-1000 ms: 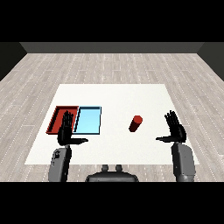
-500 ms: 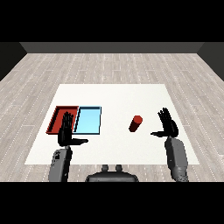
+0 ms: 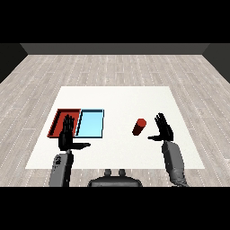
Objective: Pick the red can and put it in the red box
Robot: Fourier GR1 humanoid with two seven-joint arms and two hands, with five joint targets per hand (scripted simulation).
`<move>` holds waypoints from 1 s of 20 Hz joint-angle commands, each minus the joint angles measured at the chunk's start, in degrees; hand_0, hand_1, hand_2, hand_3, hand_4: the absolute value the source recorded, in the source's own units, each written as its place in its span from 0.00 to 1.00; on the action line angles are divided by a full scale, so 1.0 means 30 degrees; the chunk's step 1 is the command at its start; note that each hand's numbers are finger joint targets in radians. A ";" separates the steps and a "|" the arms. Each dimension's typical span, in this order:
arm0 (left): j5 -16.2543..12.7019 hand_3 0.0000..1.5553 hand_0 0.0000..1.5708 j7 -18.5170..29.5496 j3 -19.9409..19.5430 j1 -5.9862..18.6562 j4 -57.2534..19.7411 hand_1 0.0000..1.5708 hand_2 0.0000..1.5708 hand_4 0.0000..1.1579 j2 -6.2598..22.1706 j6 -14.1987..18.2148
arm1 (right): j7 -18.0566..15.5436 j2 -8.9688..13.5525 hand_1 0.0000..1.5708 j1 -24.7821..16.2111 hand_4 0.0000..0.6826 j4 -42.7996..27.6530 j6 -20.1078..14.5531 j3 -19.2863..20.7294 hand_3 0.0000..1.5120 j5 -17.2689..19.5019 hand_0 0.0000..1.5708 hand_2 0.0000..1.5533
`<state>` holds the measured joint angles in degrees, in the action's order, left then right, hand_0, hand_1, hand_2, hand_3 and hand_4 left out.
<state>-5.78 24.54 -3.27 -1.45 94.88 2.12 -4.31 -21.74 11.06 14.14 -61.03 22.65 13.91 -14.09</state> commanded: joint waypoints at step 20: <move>-0.0299 0.00 0.00 0.3173 -0.0382 -0.0062 -0.2539 0.00 0.00 0.00 0.0049 -0.1104 | -0.0688 -0.1340 0.00 0.2163 0.00 0.3278 -0.0880 -0.0989 0.00 -0.0480 0.00 0.00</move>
<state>-7.06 28.12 -4.26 -0.06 90.49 2.76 -6.27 -22.48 6.97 18.78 -54.07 19.86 10.90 -15.51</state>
